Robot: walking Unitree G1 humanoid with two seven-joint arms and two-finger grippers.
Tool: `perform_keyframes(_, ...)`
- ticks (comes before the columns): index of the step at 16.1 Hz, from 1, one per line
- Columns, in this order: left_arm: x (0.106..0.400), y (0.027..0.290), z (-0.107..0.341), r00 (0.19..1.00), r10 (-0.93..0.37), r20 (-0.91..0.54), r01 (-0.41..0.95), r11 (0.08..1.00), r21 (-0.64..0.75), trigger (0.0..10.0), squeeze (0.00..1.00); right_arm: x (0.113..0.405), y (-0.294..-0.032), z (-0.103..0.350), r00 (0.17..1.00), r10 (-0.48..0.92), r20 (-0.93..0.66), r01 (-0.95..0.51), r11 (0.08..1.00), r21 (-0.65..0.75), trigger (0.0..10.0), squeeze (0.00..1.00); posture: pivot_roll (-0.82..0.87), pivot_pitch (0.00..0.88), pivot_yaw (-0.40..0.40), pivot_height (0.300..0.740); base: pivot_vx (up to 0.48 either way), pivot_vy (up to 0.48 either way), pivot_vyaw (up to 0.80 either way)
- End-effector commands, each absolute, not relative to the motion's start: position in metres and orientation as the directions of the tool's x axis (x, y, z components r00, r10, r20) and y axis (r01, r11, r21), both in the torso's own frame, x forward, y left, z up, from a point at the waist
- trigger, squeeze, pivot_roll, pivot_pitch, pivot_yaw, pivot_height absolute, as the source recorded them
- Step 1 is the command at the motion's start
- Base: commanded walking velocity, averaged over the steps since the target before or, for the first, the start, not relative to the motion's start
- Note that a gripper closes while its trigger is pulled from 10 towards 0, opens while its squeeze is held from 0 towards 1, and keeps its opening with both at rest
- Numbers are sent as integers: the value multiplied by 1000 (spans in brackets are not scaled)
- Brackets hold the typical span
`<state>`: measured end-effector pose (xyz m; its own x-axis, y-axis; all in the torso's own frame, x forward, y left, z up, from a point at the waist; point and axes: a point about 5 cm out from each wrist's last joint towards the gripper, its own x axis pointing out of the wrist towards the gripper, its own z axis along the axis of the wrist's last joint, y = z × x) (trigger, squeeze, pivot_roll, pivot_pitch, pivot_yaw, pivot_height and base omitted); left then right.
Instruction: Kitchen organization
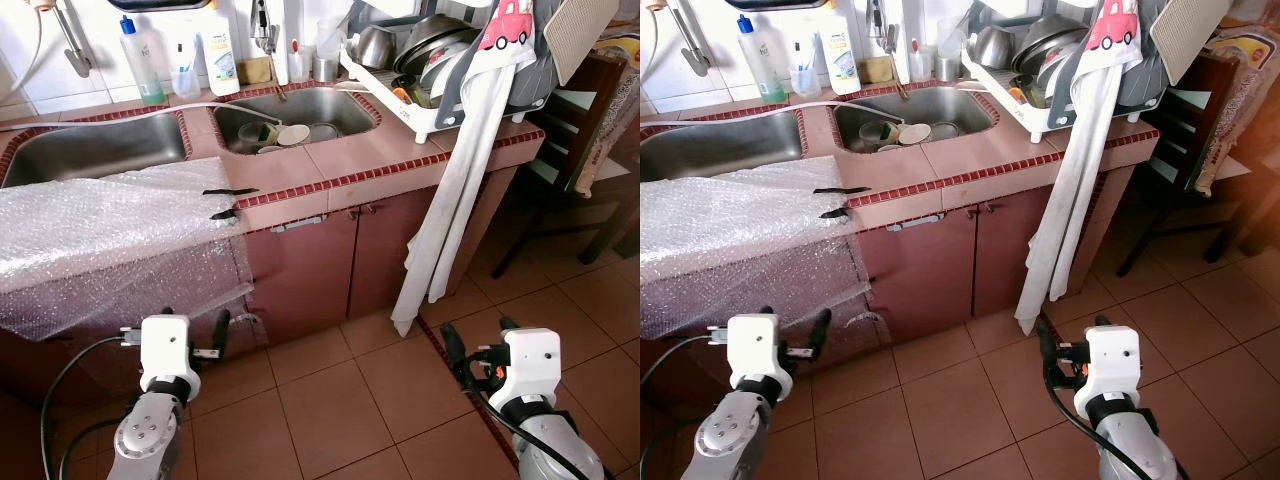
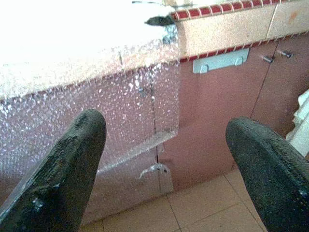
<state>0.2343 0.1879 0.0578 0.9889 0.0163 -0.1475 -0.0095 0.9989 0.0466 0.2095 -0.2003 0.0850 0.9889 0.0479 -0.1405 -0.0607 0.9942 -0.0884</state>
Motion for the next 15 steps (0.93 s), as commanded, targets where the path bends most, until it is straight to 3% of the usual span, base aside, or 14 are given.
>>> perform_keyframes(1,236,190,68,995,39,-94,-34,998,53,10000,1000,212,-205,95,996,15,-89,-28,989,-143,10000,1000,-120,47,60,740,0,0,0)
perform_keyframes(2,238,192,72,997,46,-70,-41,997,71,10000,1000,215,-213,98,998,-41,-57,33,989,-142,10000,392,-115,46,63,740,0,0,0)
perform_keyframes(3,240,191,77,999,41,-33,-39,998,51,0,0,216,-215,99,997,-62,-40,56,989,-133,0,0,-114,45,65,740,0,0,0)
perform_keyframes(11,249,194,85,997,72,10,-73,997,36,0,0,230,-207,105,998,-59,2,59,990,-127,0,0,-102,41,69,740,0,0,0)
perform_keyframes(12,250,194,83,997,72,-16,-71,996,47,8902,0,233,-208,104,997,-79,-16,76,989,-126,10000,0,-102,41,69,740,0,0,0)
perform_keyframes(13,251,194,81,997,67,-29,-66,997,42,10000,4,235,-210,104,995,-95,-16,92,987,-130,10000,1000,-99,40,67,740,0,0,0)
perform_keyframes(14,250,195,80,996,86,-31,-85,996,35,10000,1000,236,-211,104,994,-108,-20,104,984,-146,10000,1000,-101,40,66,740,0,0,0)
perform_keyframes(15,250,196,78,994,97,-44,-96,995,29,10000,1000,237,-214,102,990,-140,-34,132,973,-190,10000,1000,-101,40,66,740,0,0,0)
